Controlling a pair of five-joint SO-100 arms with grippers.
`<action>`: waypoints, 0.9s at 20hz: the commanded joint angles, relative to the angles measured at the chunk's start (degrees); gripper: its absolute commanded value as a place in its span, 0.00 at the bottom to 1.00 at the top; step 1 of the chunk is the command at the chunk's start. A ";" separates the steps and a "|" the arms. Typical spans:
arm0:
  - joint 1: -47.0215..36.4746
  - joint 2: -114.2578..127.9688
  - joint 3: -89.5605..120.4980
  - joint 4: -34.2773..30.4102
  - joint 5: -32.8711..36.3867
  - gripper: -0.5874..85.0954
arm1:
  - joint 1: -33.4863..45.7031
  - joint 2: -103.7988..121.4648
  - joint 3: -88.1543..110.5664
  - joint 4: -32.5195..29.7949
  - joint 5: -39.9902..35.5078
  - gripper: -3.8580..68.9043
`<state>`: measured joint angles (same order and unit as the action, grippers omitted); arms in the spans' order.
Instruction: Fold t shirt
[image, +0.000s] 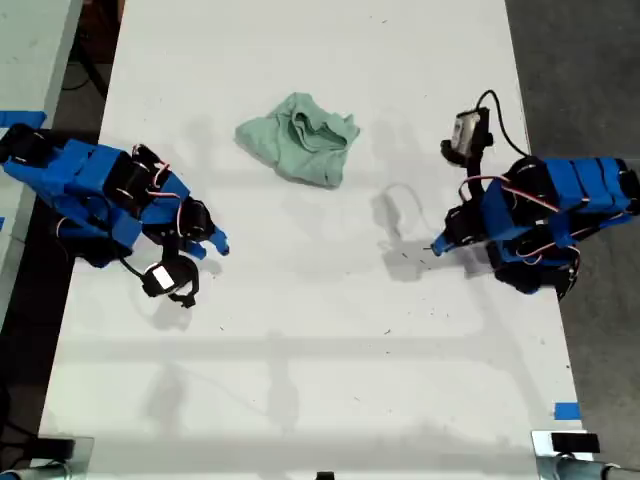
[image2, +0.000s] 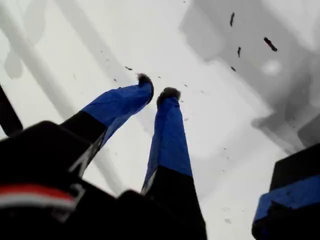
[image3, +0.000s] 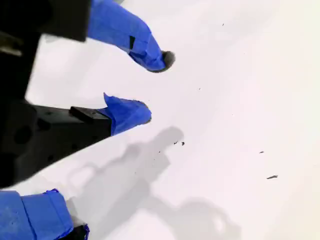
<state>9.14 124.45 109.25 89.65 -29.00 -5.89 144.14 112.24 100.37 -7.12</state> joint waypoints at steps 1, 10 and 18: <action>-4.31 7.21 5.63 -1.49 1.32 0.16 | -2.55 6.33 5.98 -1.05 3.08 0.12; -3.16 33.40 31.82 -12.30 -3.69 0.09 | -10.46 36.74 31.11 -6.77 10.99 0.13; -10.37 80.95 61.44 -21.97 13.89 0.02 | -8.09 56.34 49.92 -13.45 4.57 0.18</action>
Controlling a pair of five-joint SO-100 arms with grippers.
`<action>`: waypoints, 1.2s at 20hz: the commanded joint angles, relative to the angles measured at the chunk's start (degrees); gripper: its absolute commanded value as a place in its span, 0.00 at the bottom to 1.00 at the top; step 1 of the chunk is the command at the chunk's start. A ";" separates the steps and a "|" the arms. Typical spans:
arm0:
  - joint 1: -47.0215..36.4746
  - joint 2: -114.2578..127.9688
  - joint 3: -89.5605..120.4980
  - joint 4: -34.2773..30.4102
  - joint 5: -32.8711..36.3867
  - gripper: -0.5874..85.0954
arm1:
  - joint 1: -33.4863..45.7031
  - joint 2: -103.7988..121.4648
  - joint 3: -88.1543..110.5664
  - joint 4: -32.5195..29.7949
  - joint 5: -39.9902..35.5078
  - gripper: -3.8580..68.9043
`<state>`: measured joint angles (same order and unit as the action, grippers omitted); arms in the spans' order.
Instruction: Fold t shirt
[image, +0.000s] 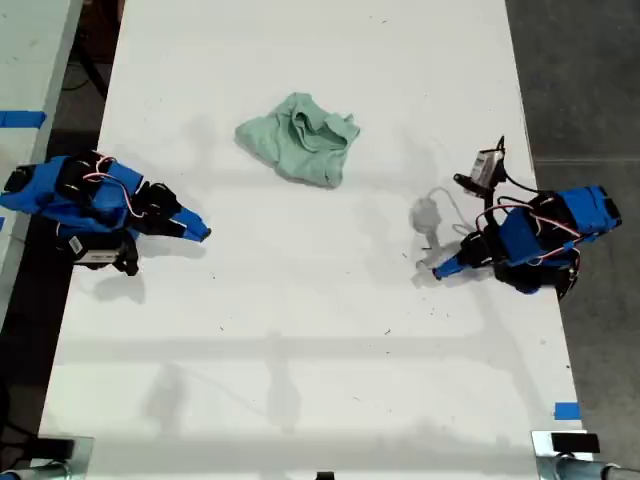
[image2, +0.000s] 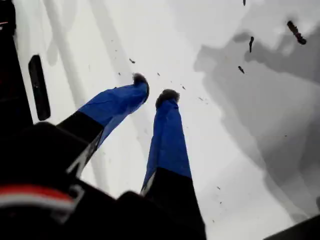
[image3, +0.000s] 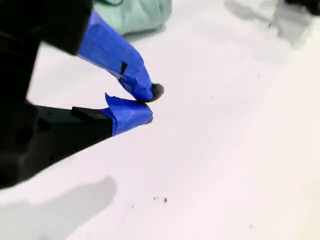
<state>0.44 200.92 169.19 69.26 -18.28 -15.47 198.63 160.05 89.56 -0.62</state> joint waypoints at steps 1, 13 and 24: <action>-2.64 4.57 3.16 -1.32 3.25 0.02 | 1.49 1.85 4.57 -3.08 -1.93 0.18; -0.18 4.48 13.71 -5.98 13.18 0.01 | 3.08 1.85 16.87 -10.55 -18.28 0.21; 7.56 4.48 13.80 -5.80 12.83 0.07 | 3.43 1.85 17.05 -10.90 -50.27 0.17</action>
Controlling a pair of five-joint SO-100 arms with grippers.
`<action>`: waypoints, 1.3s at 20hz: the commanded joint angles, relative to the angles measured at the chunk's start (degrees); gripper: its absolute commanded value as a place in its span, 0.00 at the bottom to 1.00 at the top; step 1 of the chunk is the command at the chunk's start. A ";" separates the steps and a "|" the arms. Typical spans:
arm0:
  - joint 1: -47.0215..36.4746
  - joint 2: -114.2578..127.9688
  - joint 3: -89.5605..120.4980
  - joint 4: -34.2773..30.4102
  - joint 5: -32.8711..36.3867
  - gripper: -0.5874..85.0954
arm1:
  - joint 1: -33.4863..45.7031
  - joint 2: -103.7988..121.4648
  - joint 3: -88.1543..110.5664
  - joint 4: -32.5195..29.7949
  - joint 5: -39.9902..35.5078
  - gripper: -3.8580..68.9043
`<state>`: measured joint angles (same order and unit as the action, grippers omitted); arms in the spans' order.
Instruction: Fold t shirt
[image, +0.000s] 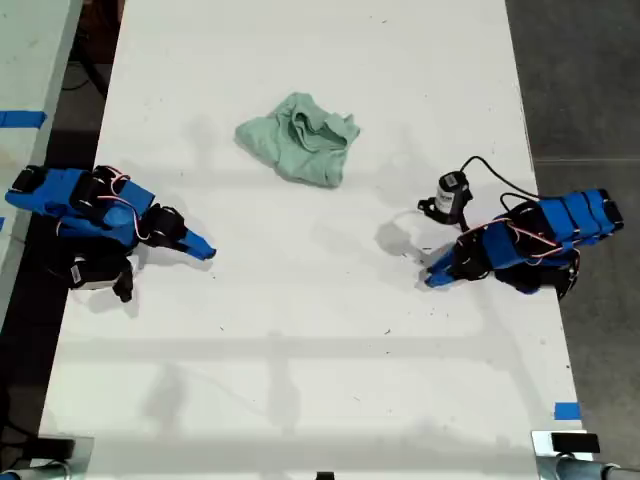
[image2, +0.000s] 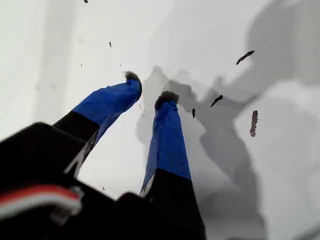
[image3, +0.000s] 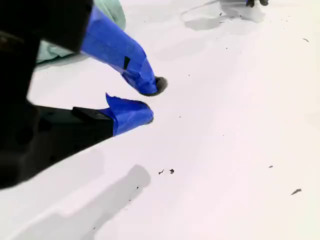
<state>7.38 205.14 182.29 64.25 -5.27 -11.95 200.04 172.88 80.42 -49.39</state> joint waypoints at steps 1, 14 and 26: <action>0.62 0.26 0.70 -0.79 -0.18 0.07 | -0.09 0.44 4.22 -1.76 -1.49 0.16; 0.53 0.26 0.97 -0.88 -0.18 0.07 | 0.09 0.44 4.22 -1.76 -1.58 0.13; 0.44 0.26 0.97 -0.88 -0.18 0.07 | 0.09 0.44 4.22 -1.76 -1.58 0.13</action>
